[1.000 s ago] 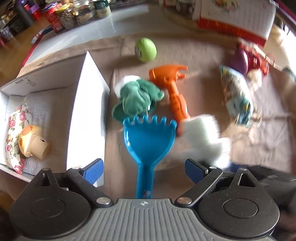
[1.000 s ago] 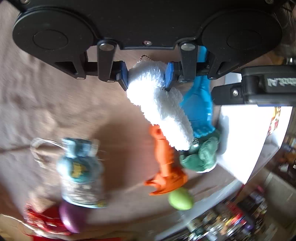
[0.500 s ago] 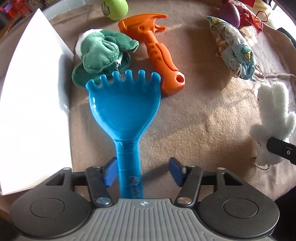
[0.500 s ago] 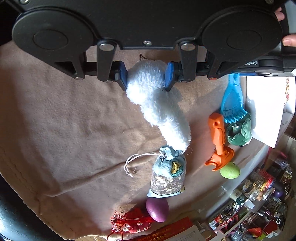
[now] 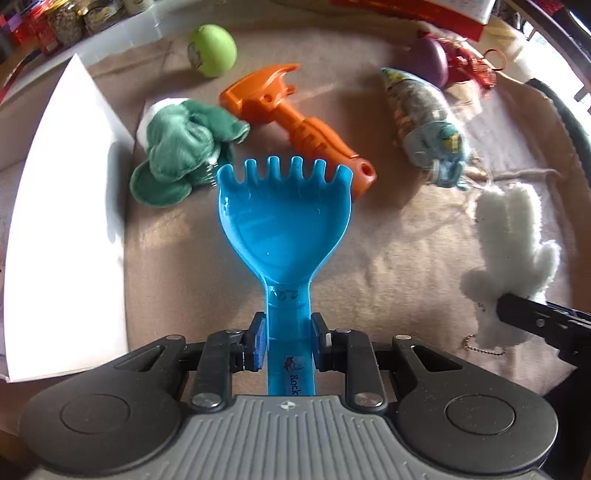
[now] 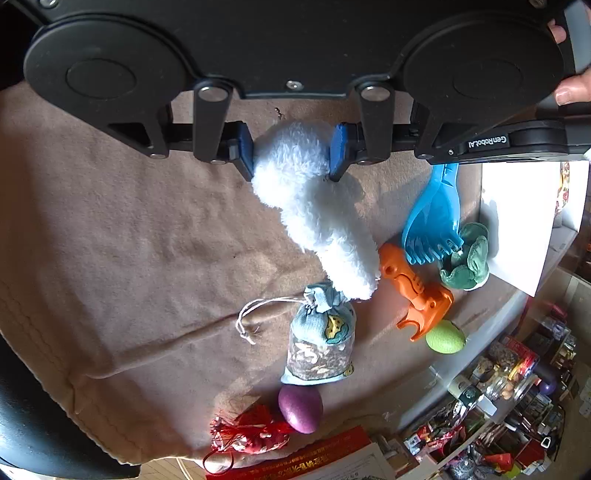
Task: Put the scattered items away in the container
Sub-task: 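Grasp the white plush with the right gripper while the left grasps the blue rake, then carry the white plush and blue rake with both grippers into the white box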
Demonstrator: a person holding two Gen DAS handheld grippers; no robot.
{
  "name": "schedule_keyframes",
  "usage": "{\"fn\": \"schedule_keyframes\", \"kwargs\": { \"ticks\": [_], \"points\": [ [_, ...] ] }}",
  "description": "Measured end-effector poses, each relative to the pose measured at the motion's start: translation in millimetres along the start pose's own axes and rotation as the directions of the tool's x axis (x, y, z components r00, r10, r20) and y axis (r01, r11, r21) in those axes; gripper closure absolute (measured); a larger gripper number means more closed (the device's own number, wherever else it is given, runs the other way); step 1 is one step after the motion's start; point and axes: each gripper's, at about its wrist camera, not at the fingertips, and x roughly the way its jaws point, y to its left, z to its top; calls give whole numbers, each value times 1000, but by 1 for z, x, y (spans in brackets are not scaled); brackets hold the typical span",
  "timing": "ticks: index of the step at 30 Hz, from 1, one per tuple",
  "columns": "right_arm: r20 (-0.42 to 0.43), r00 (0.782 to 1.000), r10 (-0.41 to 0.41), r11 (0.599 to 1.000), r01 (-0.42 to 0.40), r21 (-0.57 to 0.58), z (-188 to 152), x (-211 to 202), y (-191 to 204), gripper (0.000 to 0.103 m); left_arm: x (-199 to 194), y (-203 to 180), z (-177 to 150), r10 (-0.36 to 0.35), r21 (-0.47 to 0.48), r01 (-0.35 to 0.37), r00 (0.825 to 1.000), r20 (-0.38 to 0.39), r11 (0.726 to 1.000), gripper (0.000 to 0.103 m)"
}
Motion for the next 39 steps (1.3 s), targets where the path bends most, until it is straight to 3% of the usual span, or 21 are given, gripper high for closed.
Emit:
{"fn": "schedule_keyframes", "kwargs": {
  "ticks": [6, 13, 23, 39],
  "points": [
    [-30, 999, -35, 999, 36, 16, -1, -4, -15, 59, 2, -44, -11, -59, 83, 63, 997, -44, 995, 78],
    [-16, 999, -51, 996, 52, 67, -5, -10, -34, 59, 6, -72, -24, -36, 180, 46, 998, -56, 983, 78],
    [12, 999, -43, 996, 42, 84, -1, -22, -33, 59, -19, -75, -18, -59, 196, 61, 998, -18, 979, 78],
    [53, 999, 2, 999, -4, 49, 11, -35, -9, 59, -50, -53, -10, 22, 187, -30, 999, 48, 982, 78]
  ]
}}
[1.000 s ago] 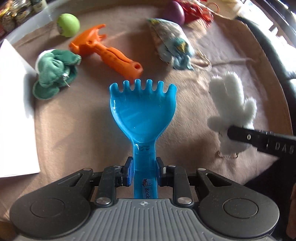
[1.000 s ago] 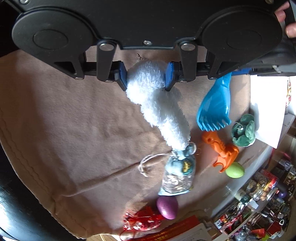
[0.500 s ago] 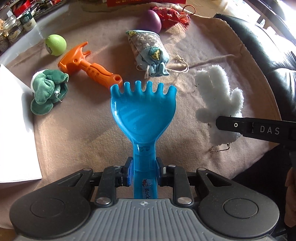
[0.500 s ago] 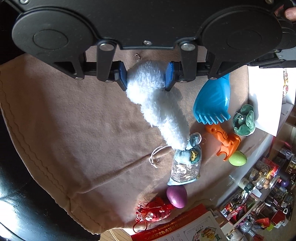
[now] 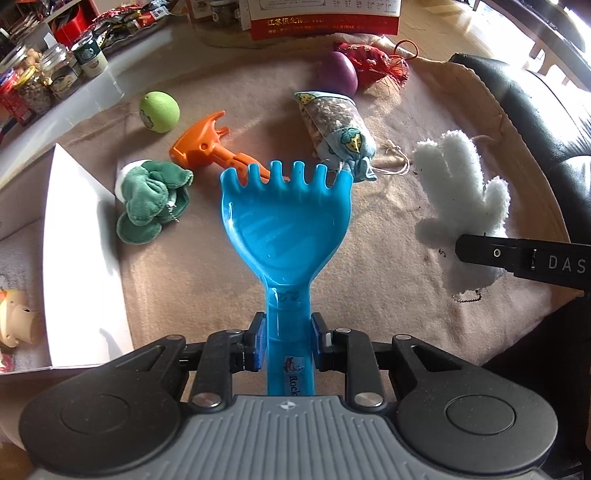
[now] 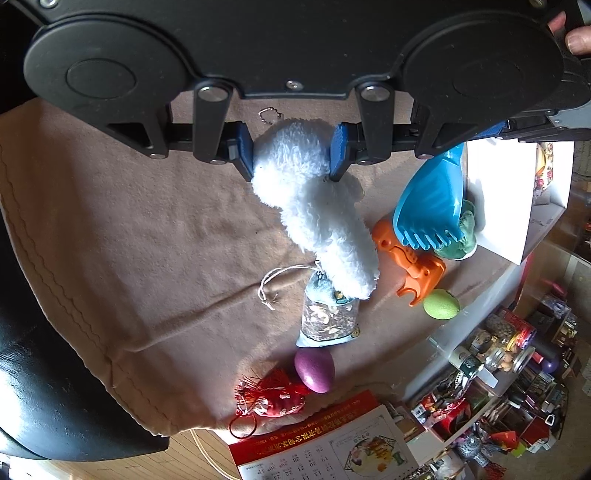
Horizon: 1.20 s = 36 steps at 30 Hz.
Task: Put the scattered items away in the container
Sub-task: 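Carry the white plush and blue rake with both grippers into the white box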
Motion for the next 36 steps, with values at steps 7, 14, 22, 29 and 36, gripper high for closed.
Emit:
{"fn": "schedule_keyframes", "kwargs": {
  "ticks": [7, 14, 22, 29, 36],
  "points": [
    [-2, 1000, 4, 1000, -4, -7, 0, -3, 5, 59, -11, 8, -3, 34, 13, -34, 999, 6, 999, 78],
    [8, 1000, 17, 1000, -17, -16, 2, -9, 15, 59, -30, 26, -3, 72, 21, -72, 997, 15, 997, 78],
    [21, 997, 68, 994, -66, -88, 11, -14, 60, 59, -60, 62, 3, 134, 7, -134, 990, 37, 991, 78],
    [32, 991, 131, 975, -123, -184, 22, -18, 116, 59, -91, 105, 8, 189, -29, -188, 980, 67, 982, 79],
    [24, 981, 194, 945, -181, -273, 27, -15, 178, 59, -116, 161, 11, 248, -94, -240, 966, 80, 966, 79]
  ]
}}
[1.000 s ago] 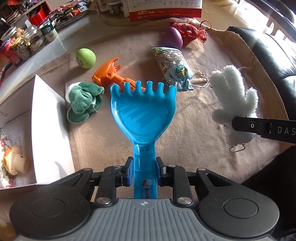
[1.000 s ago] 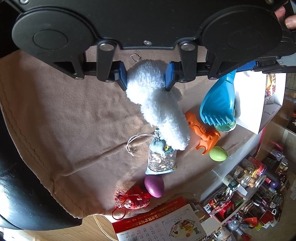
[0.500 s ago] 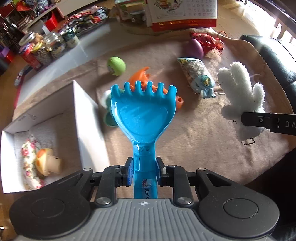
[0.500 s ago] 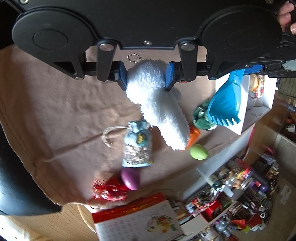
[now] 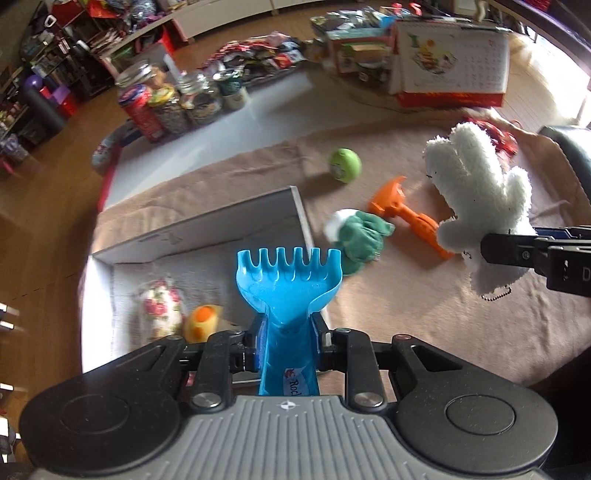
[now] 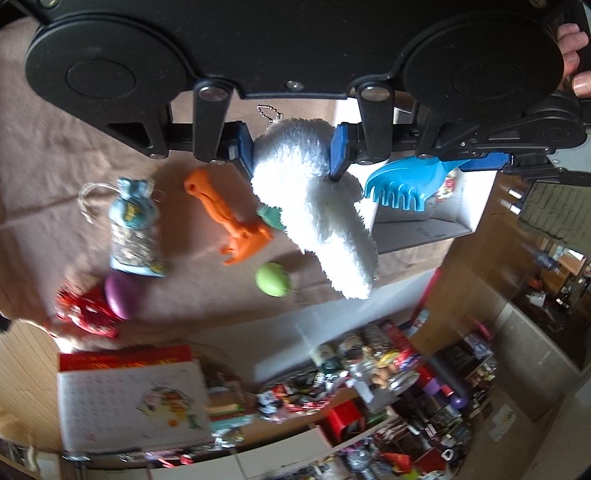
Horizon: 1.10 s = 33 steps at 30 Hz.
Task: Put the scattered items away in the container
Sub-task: 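Carry the white plush and blue rake with both grippers into the white box, then open both grippers to release the plush and rake in the box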
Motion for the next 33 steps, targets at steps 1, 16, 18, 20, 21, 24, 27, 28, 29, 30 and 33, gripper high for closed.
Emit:
{"fn": "schedule_keyframes", "kwargs": {
  "ticks": [1, 16, 18, 20, 21, 24, 27, 28, 29, 30, 33],
  "points": [
    [-2, 1000, 10, 1000, -10, -10, 3, 3, 8, 59, 0, 8, 0, 10, -8, -10, 1000, -1, 1000, 79],
    [-77, 994, 83, 981, -95, -167, 18, 63, 111, 59, 47, 132, -7, 172, -126, -181, 982, -79, 975, 79],
    [-94, 993, 77, 979, -94, -180, 17, 75, 119, 59, 57, 145, -9, 182, -141, -195, 979, -95, 971, 79],
    [-112, 991, 70, 978, -90, -189, 16, 86, 124, 59, 67, 156, -11, 197, -150, -211, 975, -104, 966, 79],
    [-120, 991, 67, 978, -89, -191, 16, 91, 126, 59, 72, 161, -12, 205, -154, -220, 973, -107, 963, 79],
    [-141, 989, 55, 979, -81, -189, 14, 103, 127, 59, 87, 173, -12, 221, -164, -241, 967, -130, 957, 79],
    [-162, 986, 41, 981, -71, -181, 12, 115, 125, 59, 102, 182, -13, 209, -187, -237, 965, -158, 953, 78],
    [-168, 985, 36, 982, -67, -179, 12, 118, 124, 59, 106, 184, -14, 197, -197, -230, 965, -171, 953, 78],
    [-172, 985, 32, 982, -63, -176, 11, 120, 124, 59, 110, 185, -14, 192, -203, -227, 965, -180, 953, 78],
    [-175, 984, 28, 983, -59, -174, 11, 122, 123, 59, 114, 185, -15, 189, -202, -226, 964, -186, 953, 78],
    [-184, 983, 20, 984, -53, -173, 12, 127, 123, 59, 120, 186, -17, 183, -204, -224, 962, -202, 953, 78]
  ]
}}
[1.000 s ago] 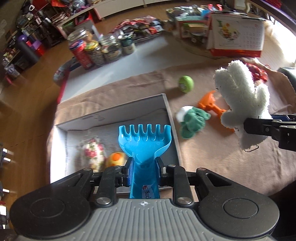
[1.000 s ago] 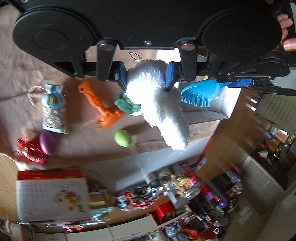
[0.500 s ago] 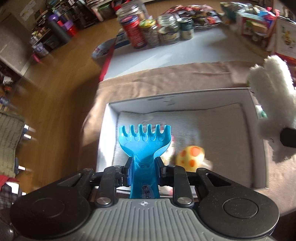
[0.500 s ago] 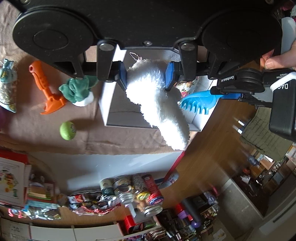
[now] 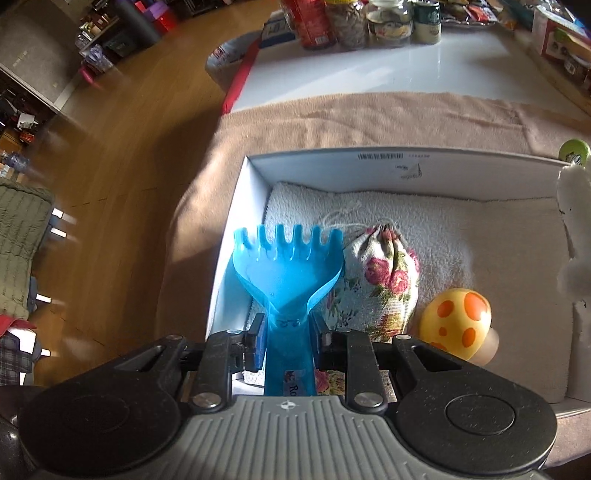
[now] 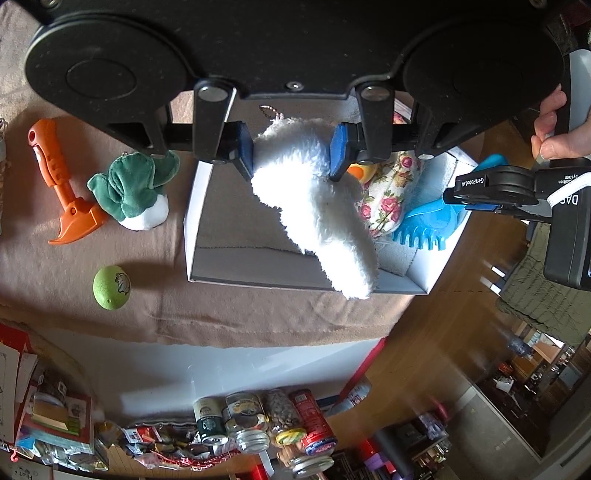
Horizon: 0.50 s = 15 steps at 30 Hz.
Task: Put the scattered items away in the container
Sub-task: 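Open both grippers to release the plush and rake in the box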
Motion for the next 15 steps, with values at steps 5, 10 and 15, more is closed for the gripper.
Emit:
{"fn": "schedule_keyframes", "kwargs": {
  "ticks": [5, 10, 15],
  "points": [
    [-3, 1000, -2, 1000, 2, 8, 1, 1, 1, 56, 0, 0, -1, 0, 4, 0, 1000, 6, 1000, 63],
    [0, 1000, 4, 1000, -4, 11, 0, 0, 1, 56, -5, -6, -1, 10, 26, -11, 1000, 18, 1000, 57],
    [6, 1000, 6, 1000, -6, 13, -1, -4, 0, 56, -10, -12, 0, 11, 39, -12, 999, 31, 999, 51]
  ]
}}
